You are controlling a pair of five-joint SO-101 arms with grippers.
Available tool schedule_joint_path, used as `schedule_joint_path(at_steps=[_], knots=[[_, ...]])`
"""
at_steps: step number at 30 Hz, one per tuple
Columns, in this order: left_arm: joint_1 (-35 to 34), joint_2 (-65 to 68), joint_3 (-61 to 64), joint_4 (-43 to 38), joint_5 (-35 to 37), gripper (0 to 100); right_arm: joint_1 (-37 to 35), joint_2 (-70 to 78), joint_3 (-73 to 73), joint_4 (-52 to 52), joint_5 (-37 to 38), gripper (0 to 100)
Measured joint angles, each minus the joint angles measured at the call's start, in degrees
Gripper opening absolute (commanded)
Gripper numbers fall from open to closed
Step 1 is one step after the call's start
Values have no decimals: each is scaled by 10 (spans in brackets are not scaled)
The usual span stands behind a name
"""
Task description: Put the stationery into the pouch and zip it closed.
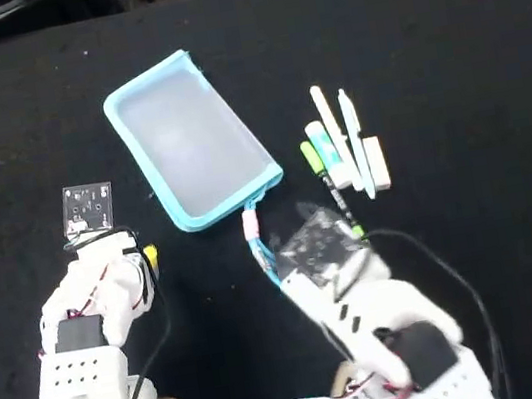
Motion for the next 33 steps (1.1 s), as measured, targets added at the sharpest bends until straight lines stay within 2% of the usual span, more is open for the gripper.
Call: schedule_joint_path(at_steps=[4, 8, 16, 28, 33], knots=[[0, 0, 0, 0, 0, 192, -10, 0, 95, -11, -1, 191], [0, 0, 0, 0, 0, 192, -13, 0, 96, 29, -1, 191], [0, 0, 0, -4, -1, 192, -33, 4, 96, 27, -1, 191], [0, 0, 15, -23, -1, 192, -45, 313, 47, -122, -5, 191], [0, 0, 15, -23, -1, 192, -47, 397, 19, -139, -5, 191]])
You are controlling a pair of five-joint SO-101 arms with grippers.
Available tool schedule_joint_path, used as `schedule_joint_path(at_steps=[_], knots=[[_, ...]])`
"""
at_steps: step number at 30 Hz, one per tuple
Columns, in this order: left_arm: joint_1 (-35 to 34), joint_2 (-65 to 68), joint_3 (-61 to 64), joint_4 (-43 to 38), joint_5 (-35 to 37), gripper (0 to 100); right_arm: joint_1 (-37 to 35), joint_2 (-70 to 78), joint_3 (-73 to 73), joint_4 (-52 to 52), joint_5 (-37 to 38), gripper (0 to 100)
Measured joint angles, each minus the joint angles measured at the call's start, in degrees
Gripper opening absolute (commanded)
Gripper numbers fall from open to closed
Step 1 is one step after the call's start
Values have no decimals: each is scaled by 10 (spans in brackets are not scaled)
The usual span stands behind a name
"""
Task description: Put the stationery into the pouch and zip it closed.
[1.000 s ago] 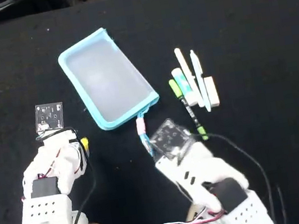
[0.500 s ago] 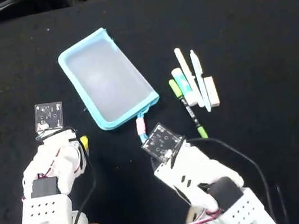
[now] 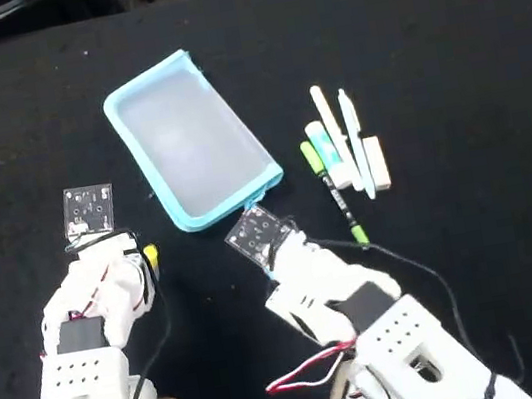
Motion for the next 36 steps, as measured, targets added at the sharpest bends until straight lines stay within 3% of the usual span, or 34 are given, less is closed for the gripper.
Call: schedule_joint_path(at_steps=[12, 22, 29, 32, 36], knots=[[0, 0, 0, 0, 0, 192, 0, 41, -78, 47, -25, 191], [0, 0, 0, 0, 0, 192, -59, 47, -46, 40, -32, 250], [0, 0, 0, 0, 0, 192, -25, 47, -25, 33, 18, 250], [0, 0, 0, 0, 0, 192, -18, 47, -23, 33, 46, 206], [0, 0, 0, 0, 0, 192, -7, 47, -23, 34, 89, 76]])
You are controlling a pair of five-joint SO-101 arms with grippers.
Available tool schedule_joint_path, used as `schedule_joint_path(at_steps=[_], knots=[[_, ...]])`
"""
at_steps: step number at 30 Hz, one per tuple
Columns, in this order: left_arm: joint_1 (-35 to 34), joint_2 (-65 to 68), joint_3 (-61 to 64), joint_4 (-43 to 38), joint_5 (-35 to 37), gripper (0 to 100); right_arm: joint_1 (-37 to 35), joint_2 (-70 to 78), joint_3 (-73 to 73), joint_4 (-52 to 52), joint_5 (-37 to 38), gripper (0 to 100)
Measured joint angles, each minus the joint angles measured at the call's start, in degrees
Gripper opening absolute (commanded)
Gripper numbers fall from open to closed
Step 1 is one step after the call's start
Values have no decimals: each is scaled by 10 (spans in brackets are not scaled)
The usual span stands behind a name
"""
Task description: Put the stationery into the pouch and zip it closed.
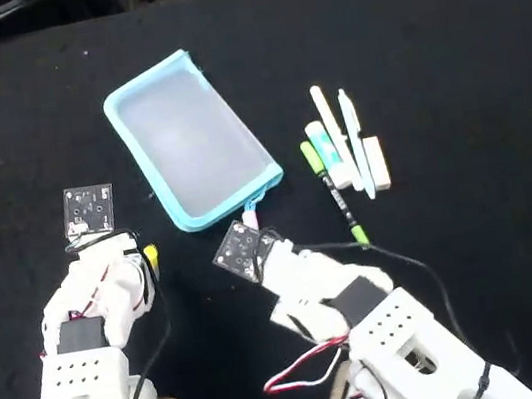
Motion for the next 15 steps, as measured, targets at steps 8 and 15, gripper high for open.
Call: schedule_joint_path(at_steps=[8, 15], knots=[[0, 0, 0, 0, 0, 192, 128, -1, 2, 1, 105, 11], [0, 0, 0, 0, 0, 192, 282, -1, -147, 162, 185, 11]])
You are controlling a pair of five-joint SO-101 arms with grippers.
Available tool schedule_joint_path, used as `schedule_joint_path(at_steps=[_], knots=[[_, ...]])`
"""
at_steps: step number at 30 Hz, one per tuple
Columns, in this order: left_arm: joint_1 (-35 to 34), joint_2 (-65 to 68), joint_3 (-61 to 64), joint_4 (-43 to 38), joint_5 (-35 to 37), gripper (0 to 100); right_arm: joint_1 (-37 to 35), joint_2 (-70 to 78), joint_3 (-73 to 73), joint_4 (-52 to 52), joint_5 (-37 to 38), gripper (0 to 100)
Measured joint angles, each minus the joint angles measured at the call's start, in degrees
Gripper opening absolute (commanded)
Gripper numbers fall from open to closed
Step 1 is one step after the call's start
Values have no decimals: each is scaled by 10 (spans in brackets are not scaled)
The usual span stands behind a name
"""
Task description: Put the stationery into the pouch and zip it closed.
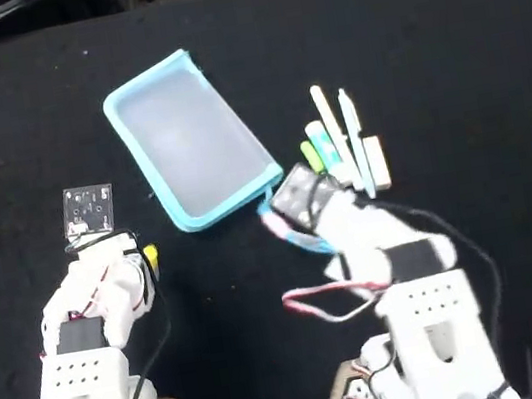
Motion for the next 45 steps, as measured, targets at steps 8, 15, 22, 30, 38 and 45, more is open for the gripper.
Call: schedule_joint_path(at_steps=[8, 15, 22, 30, 38, 45], knots=[[0, 0, 0, 0, 0, 192, 27, 0, -42, 119, 88, 176], [0, 0, 0, 0, 0, 192, 61, 0, -87, 132, 55, 149], [0, 0, 0, 0, 0, 192, -75, 52, -126, 80, -160, 158], [0, 0, 0, 0, 0, 192, -130, 266, -118, -171, -229, 157], [0, 0, 0, 0, 0, 192, -145, 424, -127, -284, -244, 158], [0, 0, 0, 0, 0, 192, -145, 513, -172, -327, -244, 144]])
